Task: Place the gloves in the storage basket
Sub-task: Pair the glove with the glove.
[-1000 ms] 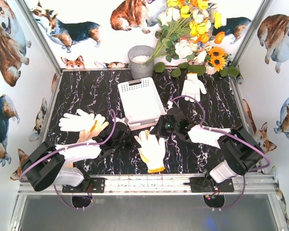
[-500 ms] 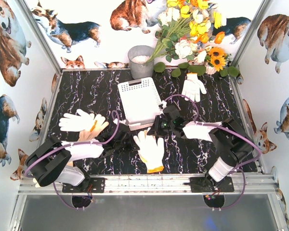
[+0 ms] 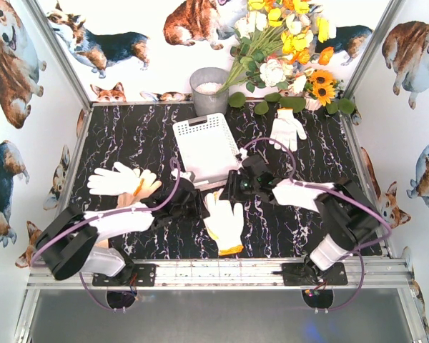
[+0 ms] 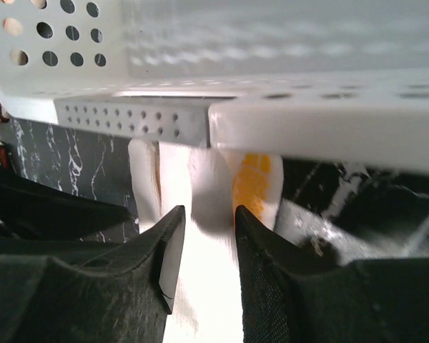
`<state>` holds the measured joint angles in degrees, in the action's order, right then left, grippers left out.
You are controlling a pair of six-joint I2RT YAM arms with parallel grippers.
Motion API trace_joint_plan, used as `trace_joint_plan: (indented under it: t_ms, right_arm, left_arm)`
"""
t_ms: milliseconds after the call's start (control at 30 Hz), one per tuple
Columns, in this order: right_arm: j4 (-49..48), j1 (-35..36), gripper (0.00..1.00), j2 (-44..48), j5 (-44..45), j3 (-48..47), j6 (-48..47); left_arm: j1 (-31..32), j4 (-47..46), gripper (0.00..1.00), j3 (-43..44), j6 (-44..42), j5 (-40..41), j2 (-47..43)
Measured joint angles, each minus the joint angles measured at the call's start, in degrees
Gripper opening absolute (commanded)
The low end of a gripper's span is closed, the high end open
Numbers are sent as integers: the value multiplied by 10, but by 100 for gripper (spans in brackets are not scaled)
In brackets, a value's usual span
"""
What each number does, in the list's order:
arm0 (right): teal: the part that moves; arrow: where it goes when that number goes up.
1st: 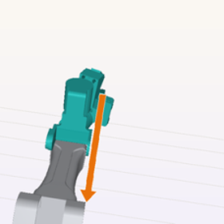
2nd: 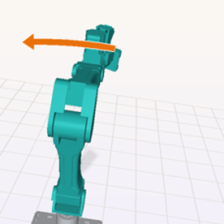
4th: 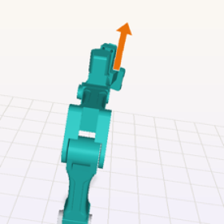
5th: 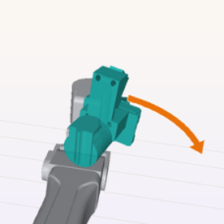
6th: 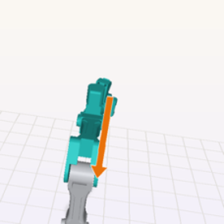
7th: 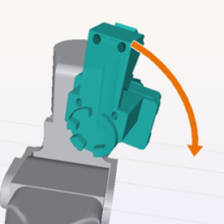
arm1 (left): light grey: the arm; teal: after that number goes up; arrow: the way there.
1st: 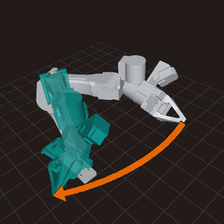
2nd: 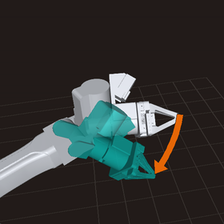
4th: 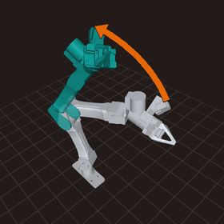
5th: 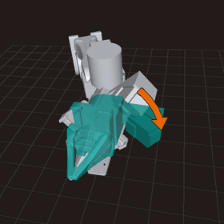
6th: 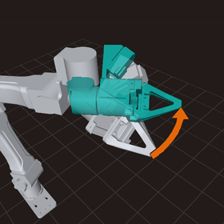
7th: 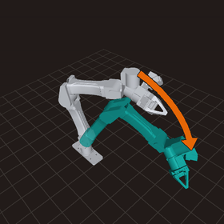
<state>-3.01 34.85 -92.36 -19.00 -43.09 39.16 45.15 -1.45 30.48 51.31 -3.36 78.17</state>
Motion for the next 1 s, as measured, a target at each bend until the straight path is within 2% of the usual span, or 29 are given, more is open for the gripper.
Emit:
trace_joint_plan:
  t_ms: [167, 300, 567, 667, 1000]
  right_arm:
    - [87, 0, 41, 59, 48, -21, -27]
    - [118, 0, 38, 83, 69, -43, -34]
    - [118, 31, 21, 75, 53, -44, 2]
    - [117, 51, 18, 56, 56, -44, 18]
    - [130, 69, 25, 6, 114, -50, 45]
  left_arm:
    - [0, 61, 39, 33, -45, 39, -52]
    - [0, 60, 39, 41, -68, 30, -68]
    - [1, -60, 25, 15, -78, -70, -44]
    - [1, -110, 21, -5, -70, -102, -23]
    - [1, -164, 18, -35, -64, -147, 34]
